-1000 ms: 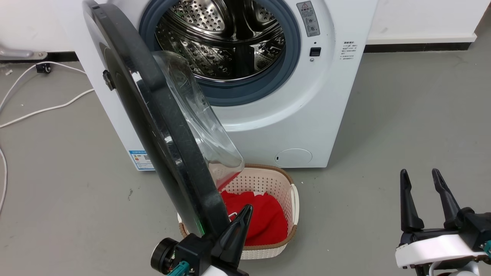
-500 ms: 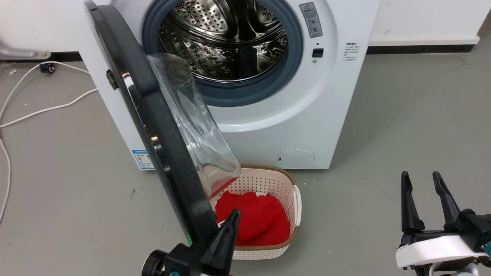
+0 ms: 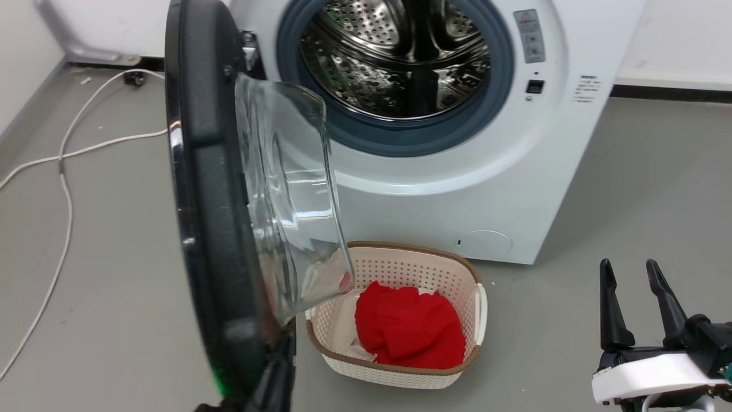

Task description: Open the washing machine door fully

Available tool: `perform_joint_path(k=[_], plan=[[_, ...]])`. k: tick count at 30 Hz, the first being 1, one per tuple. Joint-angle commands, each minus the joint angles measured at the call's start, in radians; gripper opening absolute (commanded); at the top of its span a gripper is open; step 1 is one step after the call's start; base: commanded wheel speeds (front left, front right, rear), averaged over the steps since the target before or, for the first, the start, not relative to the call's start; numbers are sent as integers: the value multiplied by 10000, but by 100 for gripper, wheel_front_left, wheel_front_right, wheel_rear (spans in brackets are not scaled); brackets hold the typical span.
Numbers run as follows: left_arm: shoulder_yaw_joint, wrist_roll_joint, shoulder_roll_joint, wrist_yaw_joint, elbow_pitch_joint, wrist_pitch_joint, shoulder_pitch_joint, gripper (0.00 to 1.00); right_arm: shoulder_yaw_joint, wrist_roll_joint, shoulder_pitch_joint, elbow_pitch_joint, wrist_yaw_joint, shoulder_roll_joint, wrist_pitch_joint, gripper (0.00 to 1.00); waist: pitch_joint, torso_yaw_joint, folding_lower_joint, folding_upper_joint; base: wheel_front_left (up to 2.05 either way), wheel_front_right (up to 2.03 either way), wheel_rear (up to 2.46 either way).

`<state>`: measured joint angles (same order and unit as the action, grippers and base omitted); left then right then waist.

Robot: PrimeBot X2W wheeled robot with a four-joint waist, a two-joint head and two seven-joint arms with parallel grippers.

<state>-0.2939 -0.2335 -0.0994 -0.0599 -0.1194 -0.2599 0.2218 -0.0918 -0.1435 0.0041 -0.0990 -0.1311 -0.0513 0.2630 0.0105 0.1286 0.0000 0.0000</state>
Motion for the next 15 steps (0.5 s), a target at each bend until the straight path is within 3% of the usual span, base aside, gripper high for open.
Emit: perform_joint_path(k=[1, 7, 15], plan=[[283, -78, -88, -144, -58, -56, 129, 0, -42, -40, 68, -4, 7, 20, 22, 100, 17, 204, 0, 0, 0, 0, 0], [1382, -235, -158, -278, -357, -69, 393, 0, -67, -45, 53, -73, 7, 20, 22, 100, 105, 649, 0, 0, 0, 0, 0], [3308, -576, -635, -98, 441, -52, -211, 0, 53, -16, -155, -195, 7, 20, 22, 100, 210, 776, 0, 0, 0, 0, 0]])
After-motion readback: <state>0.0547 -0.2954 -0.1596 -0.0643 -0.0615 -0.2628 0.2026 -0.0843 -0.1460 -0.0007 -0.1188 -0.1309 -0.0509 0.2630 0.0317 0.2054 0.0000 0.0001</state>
